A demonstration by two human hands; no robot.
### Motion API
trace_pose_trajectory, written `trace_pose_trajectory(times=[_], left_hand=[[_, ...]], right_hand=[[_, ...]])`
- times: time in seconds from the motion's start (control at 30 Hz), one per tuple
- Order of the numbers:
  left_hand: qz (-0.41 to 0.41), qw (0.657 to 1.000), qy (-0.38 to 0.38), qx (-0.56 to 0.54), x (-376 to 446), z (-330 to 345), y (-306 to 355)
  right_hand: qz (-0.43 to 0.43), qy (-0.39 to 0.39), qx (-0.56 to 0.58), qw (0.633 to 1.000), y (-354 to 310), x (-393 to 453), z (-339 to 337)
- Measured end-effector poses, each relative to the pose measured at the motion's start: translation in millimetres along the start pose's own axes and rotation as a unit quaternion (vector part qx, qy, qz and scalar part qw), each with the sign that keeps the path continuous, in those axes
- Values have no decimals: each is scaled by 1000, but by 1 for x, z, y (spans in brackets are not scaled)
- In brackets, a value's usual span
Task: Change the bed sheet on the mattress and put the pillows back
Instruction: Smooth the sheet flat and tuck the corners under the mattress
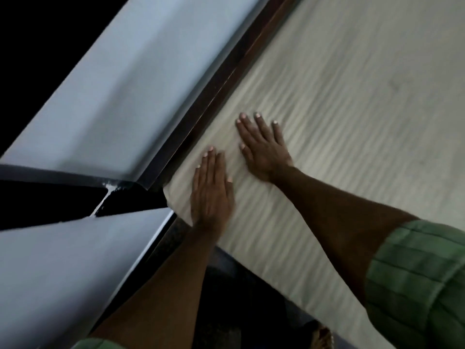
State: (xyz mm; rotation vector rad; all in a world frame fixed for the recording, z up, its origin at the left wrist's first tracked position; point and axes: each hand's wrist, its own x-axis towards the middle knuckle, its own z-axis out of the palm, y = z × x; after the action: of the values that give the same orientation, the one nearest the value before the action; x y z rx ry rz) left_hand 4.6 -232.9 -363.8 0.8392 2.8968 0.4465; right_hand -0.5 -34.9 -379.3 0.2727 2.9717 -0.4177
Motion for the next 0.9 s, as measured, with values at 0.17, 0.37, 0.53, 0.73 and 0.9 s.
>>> trace_pose_trajectory(times=[0.17,0.37,0.53,0.73,0.9], left_hand=[[7,995,-6,-97,58,8,28],[16,996,-18,90,99,29,26],[86,996,-4,-21,159,38,58],[116,987,-26,-108,227,55,102],[147,987,-18,58,272,84,112]], right_hand=[[-57,-17,14,998,-25,-10,0],[-203,-32,-87,975,72,47,-9],[90,69,17,993,106,102,-50],[-76,5,-19,997,120,48,-31],[-77,13,-111,991,227,120,-66]])
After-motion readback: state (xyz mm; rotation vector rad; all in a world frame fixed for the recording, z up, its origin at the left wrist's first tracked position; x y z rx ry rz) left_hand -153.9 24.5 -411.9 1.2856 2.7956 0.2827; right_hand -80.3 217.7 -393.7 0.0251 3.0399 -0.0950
